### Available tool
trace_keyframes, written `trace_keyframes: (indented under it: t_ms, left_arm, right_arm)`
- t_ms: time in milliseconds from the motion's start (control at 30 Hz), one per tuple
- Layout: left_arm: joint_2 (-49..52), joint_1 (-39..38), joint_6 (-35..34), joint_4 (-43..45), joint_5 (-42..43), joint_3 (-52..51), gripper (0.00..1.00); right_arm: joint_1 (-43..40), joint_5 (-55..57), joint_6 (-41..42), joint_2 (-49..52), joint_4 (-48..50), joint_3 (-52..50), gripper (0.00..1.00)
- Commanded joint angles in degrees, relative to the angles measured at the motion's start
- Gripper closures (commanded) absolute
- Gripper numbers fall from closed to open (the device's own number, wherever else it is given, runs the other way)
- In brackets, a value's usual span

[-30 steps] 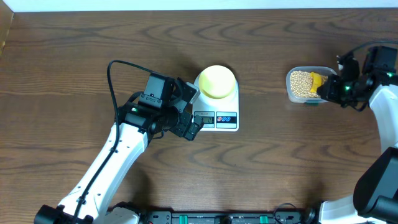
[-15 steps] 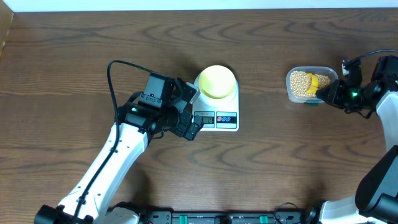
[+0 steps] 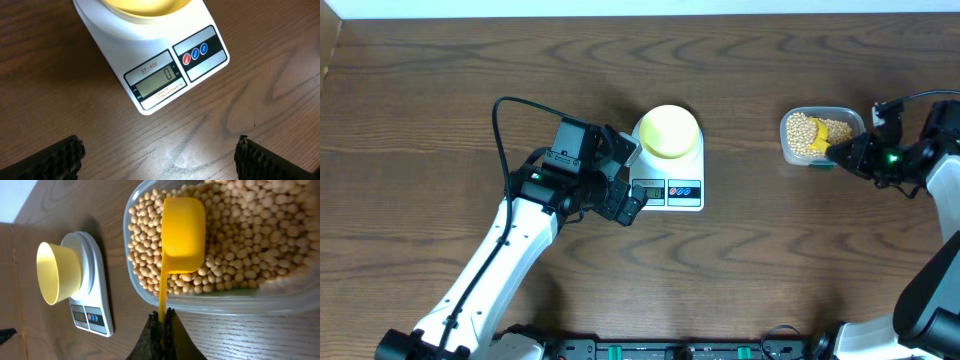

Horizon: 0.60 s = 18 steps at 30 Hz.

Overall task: Scoop item into bowl and weigh 50g on scale
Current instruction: 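Dip the scoop into the soybeans with the right gripper, then lift the filled scoop and carry it left toward the yellow bowl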

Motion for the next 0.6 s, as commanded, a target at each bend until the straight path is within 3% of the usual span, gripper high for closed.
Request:
trace_keyframes:
  t_ms: [0, 567]
  left_arm:
    - [0.22, -0.07, 0.76, 0.04, -0.37, -0.42, 0.02]
    - [0.22, -0.07, 0.76, 0.04, -0.37, -0.42, 0.02]
  right_arm:
    - [-1.55, -3.37, 2.69, 0.31, -0.22, -0.66, 0.99]
    - [-7.04, -15.69, 3.19, 0.31, -1.25, -1.14, 0.99]
